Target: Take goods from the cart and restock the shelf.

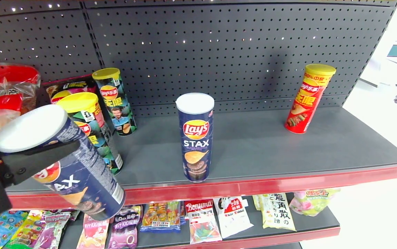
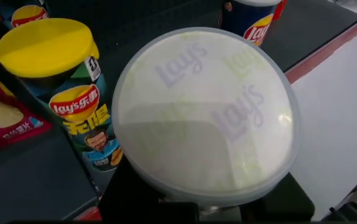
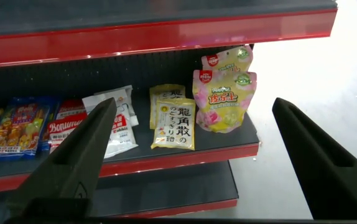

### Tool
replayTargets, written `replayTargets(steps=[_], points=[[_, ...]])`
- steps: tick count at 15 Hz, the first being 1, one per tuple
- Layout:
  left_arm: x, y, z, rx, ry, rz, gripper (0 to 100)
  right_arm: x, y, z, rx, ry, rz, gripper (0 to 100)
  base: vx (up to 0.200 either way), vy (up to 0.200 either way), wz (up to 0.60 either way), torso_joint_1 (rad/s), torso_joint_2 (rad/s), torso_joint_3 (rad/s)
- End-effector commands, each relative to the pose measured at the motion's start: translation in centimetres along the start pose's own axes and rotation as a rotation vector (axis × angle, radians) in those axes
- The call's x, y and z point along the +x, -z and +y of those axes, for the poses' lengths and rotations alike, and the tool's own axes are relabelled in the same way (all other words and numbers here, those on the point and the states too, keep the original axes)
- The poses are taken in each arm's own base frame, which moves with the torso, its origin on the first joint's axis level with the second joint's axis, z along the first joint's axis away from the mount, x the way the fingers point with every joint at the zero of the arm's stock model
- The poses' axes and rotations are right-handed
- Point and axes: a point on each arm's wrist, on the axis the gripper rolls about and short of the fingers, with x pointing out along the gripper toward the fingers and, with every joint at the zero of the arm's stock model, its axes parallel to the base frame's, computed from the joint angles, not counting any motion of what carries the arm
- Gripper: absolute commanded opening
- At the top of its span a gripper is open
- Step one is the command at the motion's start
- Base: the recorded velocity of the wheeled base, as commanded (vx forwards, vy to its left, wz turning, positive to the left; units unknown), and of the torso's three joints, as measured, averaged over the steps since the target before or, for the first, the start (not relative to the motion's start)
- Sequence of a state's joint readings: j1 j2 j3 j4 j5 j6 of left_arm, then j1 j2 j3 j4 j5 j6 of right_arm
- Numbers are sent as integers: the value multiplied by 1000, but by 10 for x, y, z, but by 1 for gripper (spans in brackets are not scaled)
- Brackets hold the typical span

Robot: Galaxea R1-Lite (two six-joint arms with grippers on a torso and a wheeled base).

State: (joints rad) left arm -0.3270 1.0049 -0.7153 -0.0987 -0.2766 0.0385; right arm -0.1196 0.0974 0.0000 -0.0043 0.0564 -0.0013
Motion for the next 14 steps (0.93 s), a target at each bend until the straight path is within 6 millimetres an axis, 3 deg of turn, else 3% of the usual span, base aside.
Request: replayTargets(steps=[1, 6, 14], points=[[39, -10, 6, -13, 28, 58, 0, 0, 0, 0, 0, 0, 2, 100, 0, 0, 0, 0, 0, 0], [81, -35, 8, 3, 70, 53, 0, 0, 0, 0, 0, 0, 2, 100, 0, 0, 0, 0, 0, 0], [155, -41, 23, 43, 74, 44, 0, 0, 0, 0, 0, 0, 2, 100, 0, 0, 0, 0, 0, 0]])
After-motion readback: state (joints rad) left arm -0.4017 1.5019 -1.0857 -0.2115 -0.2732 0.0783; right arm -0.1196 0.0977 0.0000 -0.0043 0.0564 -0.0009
